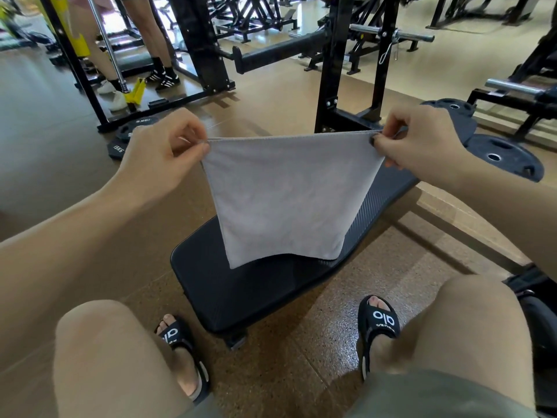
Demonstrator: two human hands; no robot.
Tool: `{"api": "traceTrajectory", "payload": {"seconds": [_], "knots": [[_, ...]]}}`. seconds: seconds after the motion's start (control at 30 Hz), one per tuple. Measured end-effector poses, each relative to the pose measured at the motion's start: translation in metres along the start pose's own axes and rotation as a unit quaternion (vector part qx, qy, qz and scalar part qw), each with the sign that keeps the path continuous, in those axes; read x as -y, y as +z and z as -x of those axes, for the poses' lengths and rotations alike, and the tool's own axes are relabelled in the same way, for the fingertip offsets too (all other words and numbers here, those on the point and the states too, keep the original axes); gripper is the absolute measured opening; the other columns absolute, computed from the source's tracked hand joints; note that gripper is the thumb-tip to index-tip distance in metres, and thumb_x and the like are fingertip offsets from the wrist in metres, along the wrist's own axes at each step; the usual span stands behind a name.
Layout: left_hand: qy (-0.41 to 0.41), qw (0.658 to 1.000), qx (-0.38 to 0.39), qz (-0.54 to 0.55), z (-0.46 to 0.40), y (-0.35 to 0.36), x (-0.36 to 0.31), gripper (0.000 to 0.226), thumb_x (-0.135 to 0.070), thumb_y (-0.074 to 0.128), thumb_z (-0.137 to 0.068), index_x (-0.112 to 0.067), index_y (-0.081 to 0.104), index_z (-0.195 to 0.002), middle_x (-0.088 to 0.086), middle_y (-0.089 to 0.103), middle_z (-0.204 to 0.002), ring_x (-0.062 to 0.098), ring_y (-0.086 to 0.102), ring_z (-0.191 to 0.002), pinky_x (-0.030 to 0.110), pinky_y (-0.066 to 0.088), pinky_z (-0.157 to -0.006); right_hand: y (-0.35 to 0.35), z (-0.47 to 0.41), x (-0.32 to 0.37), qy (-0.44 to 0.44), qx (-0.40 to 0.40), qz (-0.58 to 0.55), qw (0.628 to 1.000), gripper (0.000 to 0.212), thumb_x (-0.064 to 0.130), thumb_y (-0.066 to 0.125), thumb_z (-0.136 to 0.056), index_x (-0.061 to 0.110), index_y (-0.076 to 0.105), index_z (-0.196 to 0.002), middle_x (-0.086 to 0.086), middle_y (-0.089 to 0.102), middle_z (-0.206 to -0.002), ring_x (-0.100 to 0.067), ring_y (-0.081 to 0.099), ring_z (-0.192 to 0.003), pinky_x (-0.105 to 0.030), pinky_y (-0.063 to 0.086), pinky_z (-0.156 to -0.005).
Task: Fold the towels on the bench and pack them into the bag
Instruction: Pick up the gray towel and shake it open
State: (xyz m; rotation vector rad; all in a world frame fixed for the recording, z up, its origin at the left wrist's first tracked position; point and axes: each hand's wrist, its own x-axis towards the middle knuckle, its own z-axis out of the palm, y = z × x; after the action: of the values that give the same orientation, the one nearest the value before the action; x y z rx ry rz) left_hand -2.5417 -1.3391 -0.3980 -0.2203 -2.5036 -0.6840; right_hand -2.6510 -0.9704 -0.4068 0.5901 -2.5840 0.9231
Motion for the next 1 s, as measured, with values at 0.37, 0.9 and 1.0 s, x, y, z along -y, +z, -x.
{"api": "traceTrajectory", "payload": {"seconds": [0.37, 0.9, 1.0], "knots": [[-0.022, 1.000, -0.004, 0.021, -0.008, -0.003, 0.010, 0.008, -0.016, 0.066, -0.098, -0.018, 0.070, -0.104, -0.004, 0.069, -0.095, 0.011, 0.068, -0.091, 0.029, 0.056, -0.087, -0.002, -0.010, 0.004, -0.021, -0.039, 0.014, 0.999, 0.017, 0.011, 0.068, -0.090, 0.007, 0.058, -0.077, -0.007, 0.065, -0.062, -0.010, 0.068, -0.054, -0.029, 0.055, -0.052], [-0.029, 0.999, -0.019, -0.017, 0.000, -0.002, 0.020, 0.017, -0.011, 0.062, -0.099, -0.018, 0.074, -0.109, -0.007, 0.071, -0.098, 0.001, 0.068, -0.091, 0.014, 0.051, -0.086, 0.013, -0.004, 0.009, -0.009, -0.012, -0.061, 0.998, 0.020, 0.010, 0.068, -0.094, 0.004, 0.053, -0.082, -0.007, 0.071, -0.065, -0.007, 0.070, -0.056, -0.023, 0.058, -0.060], [-0.036, 0.999, -0.028, -0.020, -0.004, -0.001, 0.025, 0.017, -0.011, 0.061, -0.099, -0.017, 0.073, -0.109, -0.003, 0.072, -0.101, 0.007, 0.069, -0.090, 0.012, 0.050, -0.083, 0.013, -0.007, 0.012, -0.009, 0.002, -0.092, 0.996, 0.020, 0.012, 0.071, -0.093, 0.005, 0.055, -0.084, -0.006, 0.071, -0.067, -0.007, 0.071, -0.057, -0.019, 0.057, -0.058]]}}
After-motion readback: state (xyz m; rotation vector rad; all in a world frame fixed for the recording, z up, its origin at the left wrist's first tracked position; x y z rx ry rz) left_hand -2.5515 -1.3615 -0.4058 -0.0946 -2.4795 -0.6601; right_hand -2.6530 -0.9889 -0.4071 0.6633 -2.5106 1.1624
